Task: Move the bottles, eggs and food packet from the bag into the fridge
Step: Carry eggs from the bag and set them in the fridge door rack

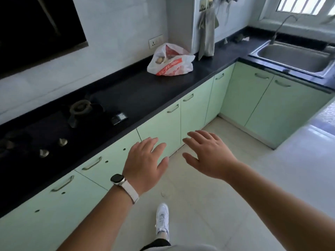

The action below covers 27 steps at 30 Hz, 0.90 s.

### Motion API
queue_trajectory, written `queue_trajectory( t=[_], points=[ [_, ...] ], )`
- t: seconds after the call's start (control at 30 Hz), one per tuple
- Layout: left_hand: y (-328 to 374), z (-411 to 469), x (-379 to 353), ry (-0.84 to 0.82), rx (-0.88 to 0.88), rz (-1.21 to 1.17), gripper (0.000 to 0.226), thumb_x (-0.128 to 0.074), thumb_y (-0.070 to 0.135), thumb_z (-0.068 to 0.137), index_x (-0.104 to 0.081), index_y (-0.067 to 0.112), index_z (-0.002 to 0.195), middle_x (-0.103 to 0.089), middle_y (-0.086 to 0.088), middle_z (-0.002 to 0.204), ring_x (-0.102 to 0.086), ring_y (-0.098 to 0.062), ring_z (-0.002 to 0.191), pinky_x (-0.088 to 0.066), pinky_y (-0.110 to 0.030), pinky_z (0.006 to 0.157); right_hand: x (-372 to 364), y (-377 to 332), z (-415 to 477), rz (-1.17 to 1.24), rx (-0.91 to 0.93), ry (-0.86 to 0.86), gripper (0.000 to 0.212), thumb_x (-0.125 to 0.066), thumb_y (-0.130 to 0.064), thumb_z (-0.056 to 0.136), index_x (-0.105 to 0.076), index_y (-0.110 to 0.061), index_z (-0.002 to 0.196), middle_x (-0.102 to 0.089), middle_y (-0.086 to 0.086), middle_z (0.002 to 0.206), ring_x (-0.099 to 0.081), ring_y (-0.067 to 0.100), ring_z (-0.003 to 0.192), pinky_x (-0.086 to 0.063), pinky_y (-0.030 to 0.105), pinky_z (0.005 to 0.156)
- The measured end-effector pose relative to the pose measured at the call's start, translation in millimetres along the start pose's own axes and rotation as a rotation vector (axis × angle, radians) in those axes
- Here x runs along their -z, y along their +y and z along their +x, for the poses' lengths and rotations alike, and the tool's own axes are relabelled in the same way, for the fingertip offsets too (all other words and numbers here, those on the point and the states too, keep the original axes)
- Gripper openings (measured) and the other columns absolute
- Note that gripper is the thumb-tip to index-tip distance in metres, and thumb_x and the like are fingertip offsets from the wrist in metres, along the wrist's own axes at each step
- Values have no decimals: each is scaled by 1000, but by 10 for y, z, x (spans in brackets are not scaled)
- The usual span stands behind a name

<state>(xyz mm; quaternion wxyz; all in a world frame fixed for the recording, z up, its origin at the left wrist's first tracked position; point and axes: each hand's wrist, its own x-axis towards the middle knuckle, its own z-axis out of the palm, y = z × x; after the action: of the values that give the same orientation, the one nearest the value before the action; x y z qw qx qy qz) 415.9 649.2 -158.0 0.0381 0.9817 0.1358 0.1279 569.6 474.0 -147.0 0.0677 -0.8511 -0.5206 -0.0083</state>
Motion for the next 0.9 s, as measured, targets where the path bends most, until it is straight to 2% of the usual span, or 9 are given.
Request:
queue_trajectory(
  t=[0.2, 0.37, 0.5, 0.9],
  points=[
    [-424, 650, -119, 58, -132, -23, 45, -43, 43, 93, -68, 16, 119, -66, -9, 123, -59, -30, 117, -48, -48, 96, 80, 105, 561, -47, -103, -28, 57, -29, -60, 95, -48, -27, 136, -51, -3, 141, -42, 23, 134, -34, 41, 109],
    [-1024, 1156, -128, 118, -151, -41, 43, -43, 43, 92, -68, 17, 117, -66, -7, 122, -59, -29, 118, -47, -51, 97, 205, 32, 1264, -70, -143, -6, 58, -25, -61, 96, -42, -30, 142, -45, -4, 147, -36, 21, 138, -28, 40, 112],
    [-1403, 1565, -160, 115, -165, -22, 44, -44, 45, 92, -67, 17, 117, -66, -8, 123, -59, -30, 118, -47, -54, 98, 241, -63, 1679, -74, -174, 45, 58, -28, -61, 96, -45, -28, 141, -47, -3, 146, -39, 23, 137, -31, 42, 112],
    [-1477, 2350, -310, 149, -292, -79, 44, -45, 45, 90, -68, 17, 116, -67, -8, 121, -61, -31, 116, -46, -54, 98, 277, 275, 2049, -103, -273, 68, 55, -30, -59, 97, -47, -27, 139, -49, -2, 144, -41, 22, 135, -35, 43, 110]
  ],
)
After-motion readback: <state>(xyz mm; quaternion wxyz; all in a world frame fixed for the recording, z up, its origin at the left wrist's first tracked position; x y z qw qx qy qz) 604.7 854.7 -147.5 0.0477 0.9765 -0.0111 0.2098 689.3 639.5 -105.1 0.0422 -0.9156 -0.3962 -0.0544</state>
